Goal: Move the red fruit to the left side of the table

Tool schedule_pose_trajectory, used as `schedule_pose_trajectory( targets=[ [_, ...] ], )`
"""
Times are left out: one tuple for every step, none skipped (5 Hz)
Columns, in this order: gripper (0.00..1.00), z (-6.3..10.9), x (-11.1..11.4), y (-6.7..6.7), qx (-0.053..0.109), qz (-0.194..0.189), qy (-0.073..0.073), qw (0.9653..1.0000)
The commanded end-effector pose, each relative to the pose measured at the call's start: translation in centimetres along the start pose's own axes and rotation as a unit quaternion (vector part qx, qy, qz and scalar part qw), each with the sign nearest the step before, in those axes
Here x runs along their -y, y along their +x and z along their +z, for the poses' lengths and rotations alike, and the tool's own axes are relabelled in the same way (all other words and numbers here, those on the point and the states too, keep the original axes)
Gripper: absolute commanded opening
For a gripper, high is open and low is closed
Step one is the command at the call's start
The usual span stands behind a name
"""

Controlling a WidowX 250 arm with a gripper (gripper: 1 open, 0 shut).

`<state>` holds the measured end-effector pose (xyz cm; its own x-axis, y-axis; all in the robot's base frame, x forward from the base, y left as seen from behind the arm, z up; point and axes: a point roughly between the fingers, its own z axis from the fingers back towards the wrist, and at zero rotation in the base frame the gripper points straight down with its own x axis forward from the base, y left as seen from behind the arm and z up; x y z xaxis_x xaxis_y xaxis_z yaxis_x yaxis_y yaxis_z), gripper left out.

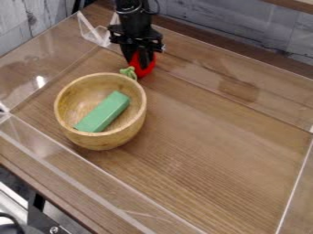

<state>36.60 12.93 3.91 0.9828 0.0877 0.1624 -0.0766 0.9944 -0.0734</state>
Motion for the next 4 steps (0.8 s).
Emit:
schedule_pose_trajectory(
  targets=[
    [1.0,1.26,-0.91,1.06,0.023,0.0,0.004,0.9997],
    [1.0,1.03,-1.12,0.79,0.02,0.001,-0.002,0.9998],
    [1.0,1.16,-1.2,0.54,0.021,0.002,-0.009,0.9997],
    [1.0,1.23,-1.28,0.22,0.022,0.004,-0.017,0.9996]
  ],
)
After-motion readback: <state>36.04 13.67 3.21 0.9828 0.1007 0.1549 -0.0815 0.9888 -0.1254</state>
